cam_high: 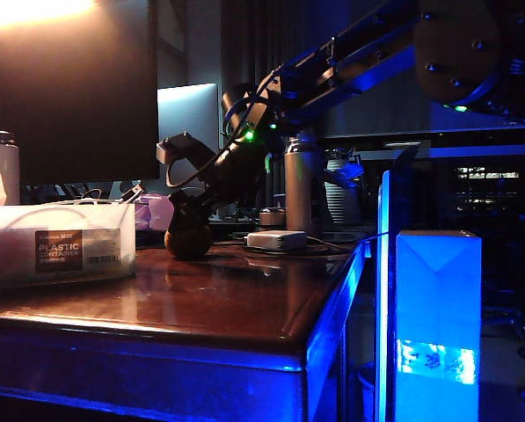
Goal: Pick up the kiwi and place it into the translucent box.
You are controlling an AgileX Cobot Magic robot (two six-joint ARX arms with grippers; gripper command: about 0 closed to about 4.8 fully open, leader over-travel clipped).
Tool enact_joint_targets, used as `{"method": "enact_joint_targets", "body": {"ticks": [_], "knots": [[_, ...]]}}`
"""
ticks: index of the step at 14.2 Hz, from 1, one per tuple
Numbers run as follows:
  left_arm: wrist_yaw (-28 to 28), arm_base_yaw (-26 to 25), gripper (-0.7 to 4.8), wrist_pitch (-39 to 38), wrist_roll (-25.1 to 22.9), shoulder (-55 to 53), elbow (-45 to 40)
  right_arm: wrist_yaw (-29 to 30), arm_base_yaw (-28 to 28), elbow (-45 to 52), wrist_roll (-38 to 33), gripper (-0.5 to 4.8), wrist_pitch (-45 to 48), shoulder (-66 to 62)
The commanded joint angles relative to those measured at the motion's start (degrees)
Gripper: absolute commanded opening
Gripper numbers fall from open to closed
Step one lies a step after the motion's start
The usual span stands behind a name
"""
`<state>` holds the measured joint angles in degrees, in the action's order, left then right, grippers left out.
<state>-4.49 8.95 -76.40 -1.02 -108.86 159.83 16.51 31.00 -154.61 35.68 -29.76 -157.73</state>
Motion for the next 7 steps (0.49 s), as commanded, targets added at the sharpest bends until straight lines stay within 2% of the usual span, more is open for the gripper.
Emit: {"method": "enact_joint_targets", "body": {"ticks": [1, 6, 7], "knots": [[0.0, 0.0, -0.03, 0.8, 0.2, 0.3, 0.2, 0.2, -0.2, -0.1, 0.1, 4.62, 2.2, -0.6], [-0.1, 0.0, -0.03, 0.7, 0.2, 0.3, 0.2, 0.6, -0.2, -0.1, -0.4, 4.58, 3.1, -1.6], [-0.3, 0.0, -0.03, 0.6, 0.2, 0.3, 0.2, 0.6, -0.2, -0.1, -2.3, 4.50, 2.9, -1.7]]}}
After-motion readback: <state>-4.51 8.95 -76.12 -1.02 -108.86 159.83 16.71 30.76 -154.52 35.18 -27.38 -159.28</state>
